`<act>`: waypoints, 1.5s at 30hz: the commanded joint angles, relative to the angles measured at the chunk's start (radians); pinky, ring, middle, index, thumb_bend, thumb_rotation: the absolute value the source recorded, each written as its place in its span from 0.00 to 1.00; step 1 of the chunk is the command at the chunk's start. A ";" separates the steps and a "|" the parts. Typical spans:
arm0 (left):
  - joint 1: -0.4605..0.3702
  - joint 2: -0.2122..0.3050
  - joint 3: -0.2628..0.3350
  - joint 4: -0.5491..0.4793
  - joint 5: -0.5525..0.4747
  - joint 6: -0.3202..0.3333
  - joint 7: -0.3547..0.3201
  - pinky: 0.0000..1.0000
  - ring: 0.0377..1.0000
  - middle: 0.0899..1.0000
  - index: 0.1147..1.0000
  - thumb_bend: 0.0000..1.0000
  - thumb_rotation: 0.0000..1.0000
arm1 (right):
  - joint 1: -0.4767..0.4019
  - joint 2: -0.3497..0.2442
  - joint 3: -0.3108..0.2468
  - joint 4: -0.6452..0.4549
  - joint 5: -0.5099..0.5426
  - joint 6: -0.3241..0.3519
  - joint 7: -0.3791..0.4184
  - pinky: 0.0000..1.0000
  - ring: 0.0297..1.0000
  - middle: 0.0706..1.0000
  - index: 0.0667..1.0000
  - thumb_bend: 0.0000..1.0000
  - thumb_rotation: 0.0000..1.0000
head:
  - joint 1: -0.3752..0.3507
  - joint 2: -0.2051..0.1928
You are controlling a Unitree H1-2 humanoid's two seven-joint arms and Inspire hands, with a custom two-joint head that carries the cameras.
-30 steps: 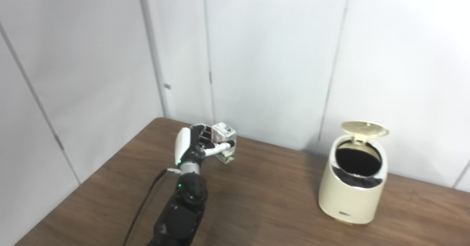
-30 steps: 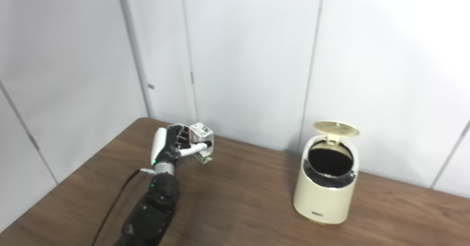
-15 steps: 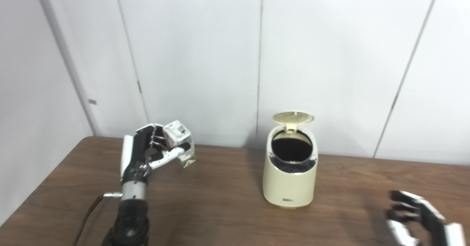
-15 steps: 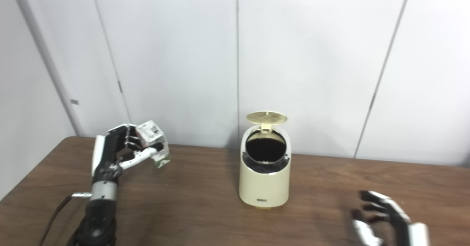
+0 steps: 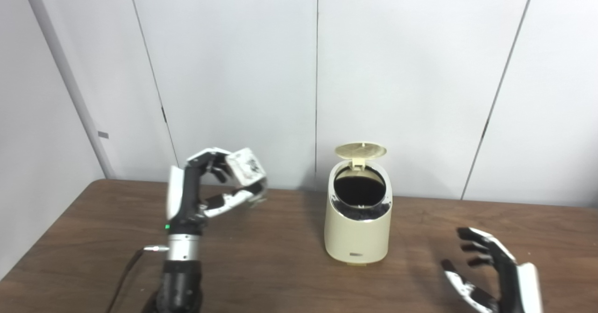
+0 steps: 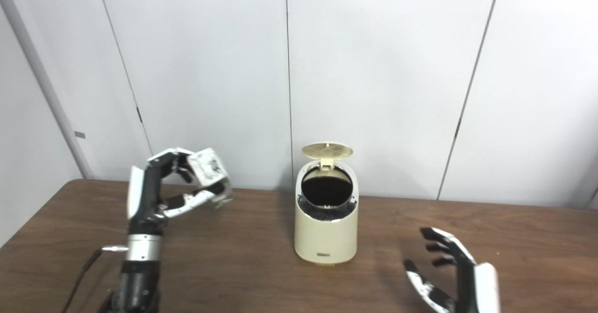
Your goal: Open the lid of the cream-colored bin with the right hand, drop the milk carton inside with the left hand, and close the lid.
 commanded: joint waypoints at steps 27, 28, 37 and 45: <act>-0.175 -0.072 -0.279 -0.118 0.031 -0.047 0.143 0.38 0.44 0.44 0.40 0.50 0.00 | 0.031 0.046 0.089 0.061 -0.028 0.021 -0.046 0.58 0.70 0.72 0.70 0.31 0.21 | -0.045 0.005; -0.177 -0.075 -0.286 -0.113 0.038 -0.047 0.153 0.38 0.44 0.44 0.40 0.50 0.00 | 0.032 0.044 0.091 0.062 -0.027 0.018 -0.046 0.58 0.70 0.72 0.70 0.31 0.20 | -0.046 0.007; -0.189 -0.084 -0.376 -0.054 0.086 -0.047 0.242 0.37 0.44 0.44 0.40 0.50 0.00 | 0.041 0.037 0.106 0.074 -0.022 -0.033 -0.064 0.57 0.69 0.71 0.68 0.32 0.05 | -0.069 0.008; -0.229 -0.046 -0.504 0.069 0.223 -0.047 0.405 0.34 0.41 0.45 0.40 0.50 0.00 | 0.074 0.035 0.106 0.025 -0.031 -0.013 -0.064 0.60 0.71 0.72 0.69 0.30 0.19 | -0.058 0.023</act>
